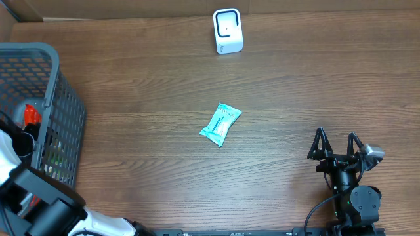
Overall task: Scan the item barcode
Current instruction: 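Grasp the yellow POKKA green tea pouch with the left gripper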
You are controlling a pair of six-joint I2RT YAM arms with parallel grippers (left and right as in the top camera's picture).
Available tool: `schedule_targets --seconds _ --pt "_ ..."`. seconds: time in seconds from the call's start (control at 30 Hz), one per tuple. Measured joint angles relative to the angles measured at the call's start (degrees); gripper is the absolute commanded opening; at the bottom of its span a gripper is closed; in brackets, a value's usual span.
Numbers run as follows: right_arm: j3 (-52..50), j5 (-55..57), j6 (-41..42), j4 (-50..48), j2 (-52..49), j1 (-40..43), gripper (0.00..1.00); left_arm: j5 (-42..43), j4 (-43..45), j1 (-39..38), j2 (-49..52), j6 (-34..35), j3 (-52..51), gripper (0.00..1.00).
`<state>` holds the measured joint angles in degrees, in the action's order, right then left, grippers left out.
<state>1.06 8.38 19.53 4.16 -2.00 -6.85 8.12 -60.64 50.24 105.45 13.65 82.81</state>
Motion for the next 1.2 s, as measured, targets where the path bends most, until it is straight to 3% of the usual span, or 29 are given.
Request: schedule_targets --seconds 0.47,0.87,1.2 --pt "0.0 0.0 0.0 0.0 0.0 0.0 1.0 -5.9 0.0 0.0 2.6 -0.1 0.0 0.72" --pt "0.0 0.0 0.0 0.0 0.0 0.0 1.0 -13.4 1.1 0.0 3.3 -2.3 0.0 0.8" --pt "0.0 0.0 0.0 0.0 0.0 0.0 1.0 -15.9 2.2 0.0 5.1 -3.5 -0.4 0.63"
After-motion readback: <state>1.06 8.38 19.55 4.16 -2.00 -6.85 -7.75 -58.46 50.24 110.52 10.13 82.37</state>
